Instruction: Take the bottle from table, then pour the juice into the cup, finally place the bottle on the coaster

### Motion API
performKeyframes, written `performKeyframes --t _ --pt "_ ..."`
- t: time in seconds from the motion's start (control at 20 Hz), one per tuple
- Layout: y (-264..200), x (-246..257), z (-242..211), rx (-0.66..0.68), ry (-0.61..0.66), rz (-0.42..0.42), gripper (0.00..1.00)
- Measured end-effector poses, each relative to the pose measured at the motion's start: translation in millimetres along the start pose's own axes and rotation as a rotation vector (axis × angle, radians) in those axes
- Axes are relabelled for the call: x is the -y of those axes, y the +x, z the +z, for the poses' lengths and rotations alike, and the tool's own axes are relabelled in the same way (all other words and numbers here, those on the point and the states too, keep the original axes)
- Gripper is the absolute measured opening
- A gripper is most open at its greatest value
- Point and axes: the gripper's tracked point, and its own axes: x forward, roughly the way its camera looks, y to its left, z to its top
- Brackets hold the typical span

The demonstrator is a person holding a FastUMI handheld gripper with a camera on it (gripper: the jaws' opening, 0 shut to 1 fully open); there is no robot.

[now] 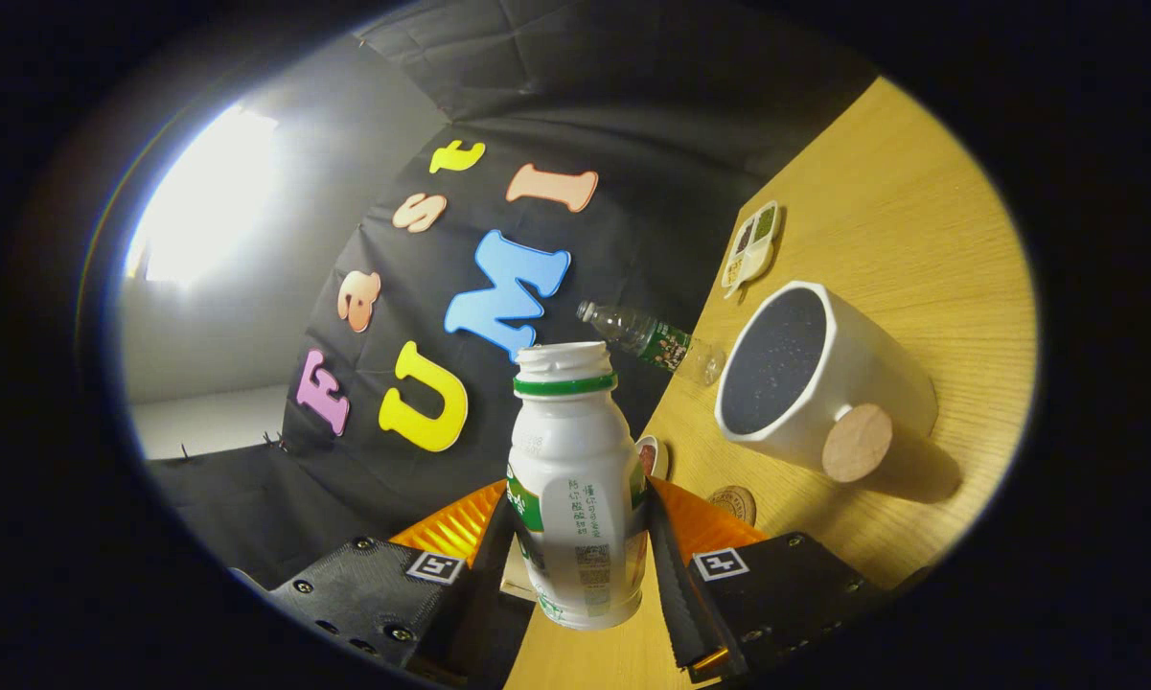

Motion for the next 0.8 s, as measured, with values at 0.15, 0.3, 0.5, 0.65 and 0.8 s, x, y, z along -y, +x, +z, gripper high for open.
performKeyframes --t 0.15,0.3,0.5,0.65,0.8 --pt "0.8 1.5 1.7 0.011 0.071 -0.004 0.71" --pt "2.9 1.5 3.3 0.014 0.141 -0.006 0.71" --pt "2.7 1.7 1.3 0.023 0.224 -0.002 0.71" --pt "3.8 4.0 1.4 0.023 0.263 -0.007 0.72" --pt "3.6 6.9 3.3 0.03 0.324 -0.008 0.71"
